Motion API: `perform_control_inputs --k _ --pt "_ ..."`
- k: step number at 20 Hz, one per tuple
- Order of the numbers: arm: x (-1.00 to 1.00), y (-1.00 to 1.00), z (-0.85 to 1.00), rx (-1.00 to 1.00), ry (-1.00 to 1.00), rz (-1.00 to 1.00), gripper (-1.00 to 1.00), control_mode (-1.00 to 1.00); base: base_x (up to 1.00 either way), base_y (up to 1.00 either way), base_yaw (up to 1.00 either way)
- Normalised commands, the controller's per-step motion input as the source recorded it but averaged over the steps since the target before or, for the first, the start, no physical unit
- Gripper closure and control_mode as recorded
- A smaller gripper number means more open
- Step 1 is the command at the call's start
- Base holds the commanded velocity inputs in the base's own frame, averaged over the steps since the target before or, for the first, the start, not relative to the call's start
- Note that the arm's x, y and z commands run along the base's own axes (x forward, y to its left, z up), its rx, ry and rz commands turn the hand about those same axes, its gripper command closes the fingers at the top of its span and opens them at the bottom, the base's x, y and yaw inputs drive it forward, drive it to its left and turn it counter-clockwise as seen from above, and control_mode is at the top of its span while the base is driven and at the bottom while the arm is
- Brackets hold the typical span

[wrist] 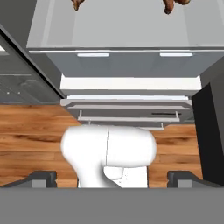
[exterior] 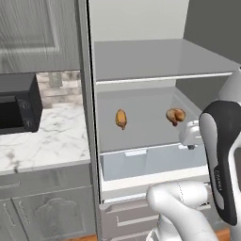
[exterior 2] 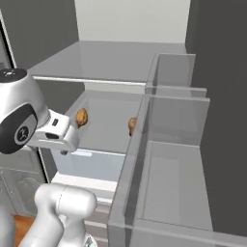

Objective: Gather the lime and eggplant from the fridge and place them on a tray on the dining counter. Then gather the chicken drumsticks from the fridge and place them on the other tray.

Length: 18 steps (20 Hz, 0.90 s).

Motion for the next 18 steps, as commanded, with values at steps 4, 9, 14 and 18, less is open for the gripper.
perform_control_inputs --k 4,9,14,18 --pt "0.00 0.00 0.00 0.00 0.00 0.00 -1.00 1.00 0.46 -0.06 -0.06" --pt "0.00 0.00 0.00 0.00 0.00 0.00 -1.00 1.00 0.30 -0.11 -0.03" --pt "0.00 0.00 0.00 0.00 0.00 0.00 -1.00 1.00 0.39 -0.04 0.00" --pt "0.00 0.00 0.00 0.00 0.00 0.00 -1.00 1.00 0.29 -0.03 0.00"
